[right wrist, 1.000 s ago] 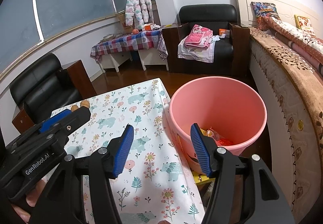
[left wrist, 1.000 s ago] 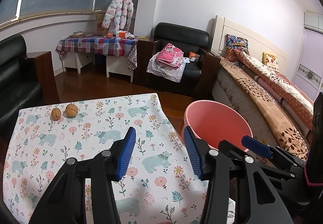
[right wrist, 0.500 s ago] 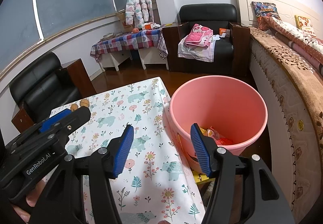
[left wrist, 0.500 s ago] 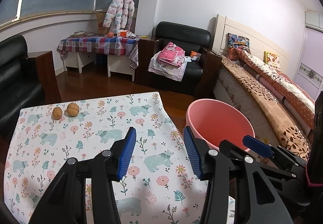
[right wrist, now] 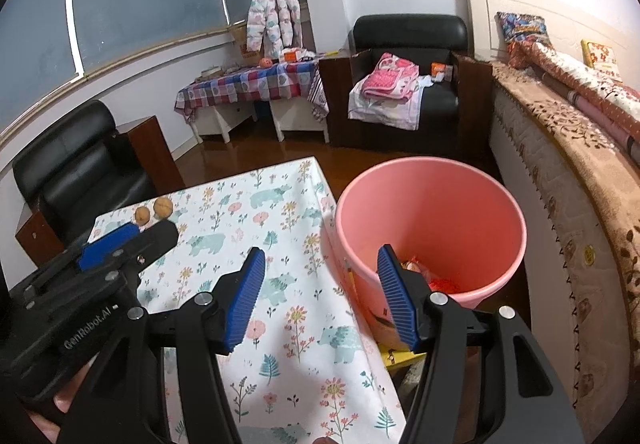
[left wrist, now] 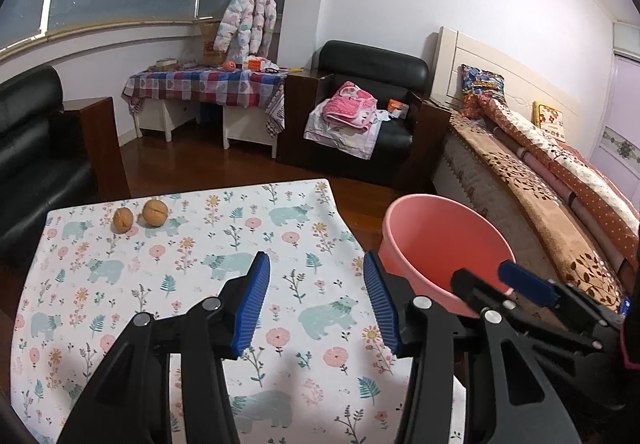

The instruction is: Collect trash

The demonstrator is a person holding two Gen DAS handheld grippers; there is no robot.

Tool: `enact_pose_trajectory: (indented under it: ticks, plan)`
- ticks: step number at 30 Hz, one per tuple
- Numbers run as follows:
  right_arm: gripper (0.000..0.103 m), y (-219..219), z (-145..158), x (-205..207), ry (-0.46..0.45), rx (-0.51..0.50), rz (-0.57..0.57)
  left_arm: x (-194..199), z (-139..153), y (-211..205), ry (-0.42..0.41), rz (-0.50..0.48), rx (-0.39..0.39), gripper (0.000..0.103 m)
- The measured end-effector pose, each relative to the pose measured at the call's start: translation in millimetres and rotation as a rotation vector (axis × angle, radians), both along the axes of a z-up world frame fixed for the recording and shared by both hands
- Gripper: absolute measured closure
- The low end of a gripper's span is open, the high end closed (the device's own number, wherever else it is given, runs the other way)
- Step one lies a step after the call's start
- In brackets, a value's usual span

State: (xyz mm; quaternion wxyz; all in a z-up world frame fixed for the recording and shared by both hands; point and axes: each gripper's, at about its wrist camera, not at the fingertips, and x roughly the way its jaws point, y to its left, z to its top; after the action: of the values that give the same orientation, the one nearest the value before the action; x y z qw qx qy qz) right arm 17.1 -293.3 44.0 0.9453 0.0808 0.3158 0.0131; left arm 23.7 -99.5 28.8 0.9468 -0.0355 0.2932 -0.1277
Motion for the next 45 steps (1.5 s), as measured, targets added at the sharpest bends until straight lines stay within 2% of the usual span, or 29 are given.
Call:
enact_pose_trajectory:
  ticks: [11, 20, 35, 45]
  plan:
    - [0.044, 13, 17, -1, -0.037, -0.024, 0.020, -12, 4, 28, -0.015, 0.031, 0.013, 0.054]
    - [0.044, 21, 19, 2, -0.025, -0.024, 0.032, -18, 8, 35, -0.010, 0.040, 0.013, 0.054]
    - [0.044, 24, 15, 7, -0.007, -0.024, 0.035, -14, 6, 20, 0.005, 0.043, 0.026, 0.055]
    - [0.044, 25, 12, 14, 0.010, -0.022, 0.031, 2, 3, 4, 0.026, 0.038, 0.034, 0.056]
